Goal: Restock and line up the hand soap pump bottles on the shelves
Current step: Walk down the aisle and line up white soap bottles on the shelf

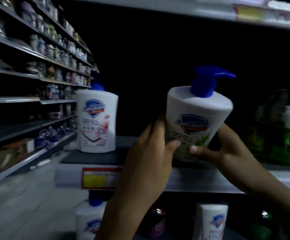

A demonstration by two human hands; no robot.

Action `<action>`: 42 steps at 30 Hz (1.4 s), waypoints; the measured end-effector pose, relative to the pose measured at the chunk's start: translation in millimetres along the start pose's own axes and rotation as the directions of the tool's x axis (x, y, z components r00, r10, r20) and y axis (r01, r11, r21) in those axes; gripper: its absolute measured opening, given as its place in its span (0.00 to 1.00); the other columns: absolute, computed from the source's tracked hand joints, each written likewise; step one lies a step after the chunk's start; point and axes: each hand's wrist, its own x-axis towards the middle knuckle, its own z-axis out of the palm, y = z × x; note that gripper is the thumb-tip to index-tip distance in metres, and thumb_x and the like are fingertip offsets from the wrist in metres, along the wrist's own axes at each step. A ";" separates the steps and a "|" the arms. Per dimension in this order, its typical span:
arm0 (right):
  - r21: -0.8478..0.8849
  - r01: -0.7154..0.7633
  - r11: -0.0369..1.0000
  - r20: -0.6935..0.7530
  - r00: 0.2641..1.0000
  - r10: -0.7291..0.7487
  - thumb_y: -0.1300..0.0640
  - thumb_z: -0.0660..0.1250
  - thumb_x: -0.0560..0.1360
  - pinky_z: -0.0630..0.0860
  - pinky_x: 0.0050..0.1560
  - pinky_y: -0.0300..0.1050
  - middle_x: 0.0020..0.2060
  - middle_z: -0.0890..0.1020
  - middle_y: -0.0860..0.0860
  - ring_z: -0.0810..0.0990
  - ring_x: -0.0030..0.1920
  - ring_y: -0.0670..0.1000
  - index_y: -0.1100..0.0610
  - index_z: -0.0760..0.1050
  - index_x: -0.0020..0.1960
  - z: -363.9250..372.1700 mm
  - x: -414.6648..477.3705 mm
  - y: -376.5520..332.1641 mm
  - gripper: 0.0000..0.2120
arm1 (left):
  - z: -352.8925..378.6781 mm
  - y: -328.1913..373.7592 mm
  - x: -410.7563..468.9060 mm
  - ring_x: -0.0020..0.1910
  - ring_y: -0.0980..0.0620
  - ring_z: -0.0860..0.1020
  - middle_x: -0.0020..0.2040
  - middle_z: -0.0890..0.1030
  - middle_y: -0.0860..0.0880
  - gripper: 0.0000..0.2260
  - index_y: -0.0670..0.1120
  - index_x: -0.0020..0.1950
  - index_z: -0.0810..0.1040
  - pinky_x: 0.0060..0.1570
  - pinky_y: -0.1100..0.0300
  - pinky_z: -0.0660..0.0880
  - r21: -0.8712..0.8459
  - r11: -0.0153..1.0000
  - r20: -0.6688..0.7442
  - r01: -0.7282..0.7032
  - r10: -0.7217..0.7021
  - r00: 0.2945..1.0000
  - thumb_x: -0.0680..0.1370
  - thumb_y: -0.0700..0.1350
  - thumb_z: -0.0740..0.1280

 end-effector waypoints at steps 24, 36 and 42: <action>0.120 -0.030 0.992 0.241 0.971 0.001 0.63 0.69 0.75 0.79 0.52 0.37 0.57 0.80 0.45 0.80 0.57 0.41 0.51 0.65 0.69 138.1 57.4 -9.0 0.26 | -130.0 -86.9 -13.4 0.70 0.66 0.63 0.71 0.64 0.67 0.23 0.73 0.70 0.55 0.65 0.54 0.66 -0.133 0.982 0.062 0.137 -0.130 0.990 0.76 0.67 0.56; 0.062 0.005 0.998 0.217 0.976 -0.019 0.64 0.71 0.72 0.79 0.49 0.33 0.56 0.80 0.43 0.79 0.56 0.38 0.51 0.67 0.68 150.4 70.0 0.2 0.27 | -133.9 -96.5 -16.1 0.63 0.76 0.65 0.69 0.65 0.71 0.23 0.80 0.66 0.48 0.57 0.67 0.65 -0.257 0.937 0.110 0.235 -0.214 0.971 0.76 0.64 0.56; -0.136 -0.019 0.991 0.183 0.982 0.044 0.51 0.74 0.70 0.80 0.55 0.47 0.58 0.79 0.47 0.79 0.56 0.44 0.47 0.70 0.64 150.5 70.3 0.1 0.24 | -132.3 -103.1 -17.3 0.58 0.81 0.64 0.64 0.64 0.78 0.26 0.77 0.70 0.49 0.54 0.69 0.65 -0.298 0.910 0.136 0.290 -0.260 0.956 0.74 0.68 0.56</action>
